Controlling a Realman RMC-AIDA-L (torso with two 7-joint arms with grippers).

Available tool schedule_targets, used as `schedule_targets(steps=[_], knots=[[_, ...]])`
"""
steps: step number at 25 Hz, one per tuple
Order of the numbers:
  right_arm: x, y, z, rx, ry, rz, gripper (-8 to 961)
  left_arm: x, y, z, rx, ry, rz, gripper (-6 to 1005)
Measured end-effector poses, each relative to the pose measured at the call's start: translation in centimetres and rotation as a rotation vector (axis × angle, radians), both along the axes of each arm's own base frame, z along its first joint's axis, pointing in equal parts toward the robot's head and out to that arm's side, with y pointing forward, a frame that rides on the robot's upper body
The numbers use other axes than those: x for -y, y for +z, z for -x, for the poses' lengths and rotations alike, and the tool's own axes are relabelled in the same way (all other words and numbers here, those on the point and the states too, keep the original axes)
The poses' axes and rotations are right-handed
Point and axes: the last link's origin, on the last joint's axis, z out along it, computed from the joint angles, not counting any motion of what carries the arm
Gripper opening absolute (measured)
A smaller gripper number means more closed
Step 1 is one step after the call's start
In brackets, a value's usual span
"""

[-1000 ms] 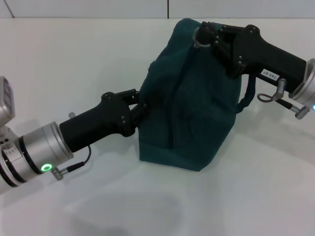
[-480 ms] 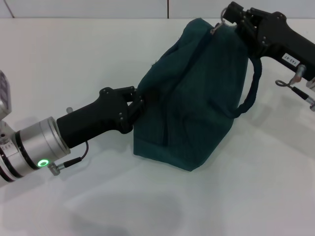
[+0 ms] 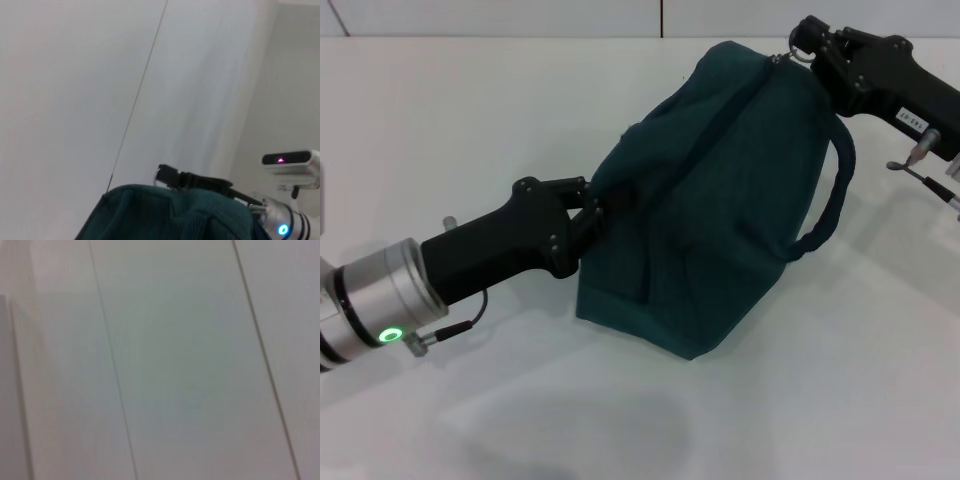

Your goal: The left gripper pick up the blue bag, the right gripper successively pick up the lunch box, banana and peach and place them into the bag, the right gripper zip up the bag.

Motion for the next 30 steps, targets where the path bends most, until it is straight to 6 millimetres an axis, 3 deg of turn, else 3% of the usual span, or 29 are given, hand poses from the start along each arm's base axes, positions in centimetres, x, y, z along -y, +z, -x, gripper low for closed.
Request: schedule_targets(steps=[14, 23, 30], knots=[[-0.1, -0.9, -1.5, 0.052, -0.074, 0.013, 18, 1.0, 2.9, -0.1, 0.043, -0.122, 0.005, 76], [0.0, -3.1, -2.5, 0.153, -0.139, 0.090, 18, 1.1, 3.2, -0.1, 0.049, -0.135, 0.007, 86], [0.5, -2.8, -3.1, 0.139, -0.154, 0.072, 18, 1.1, 3.4, -0.2, 0.056, -0.136, 0.004, 94]])
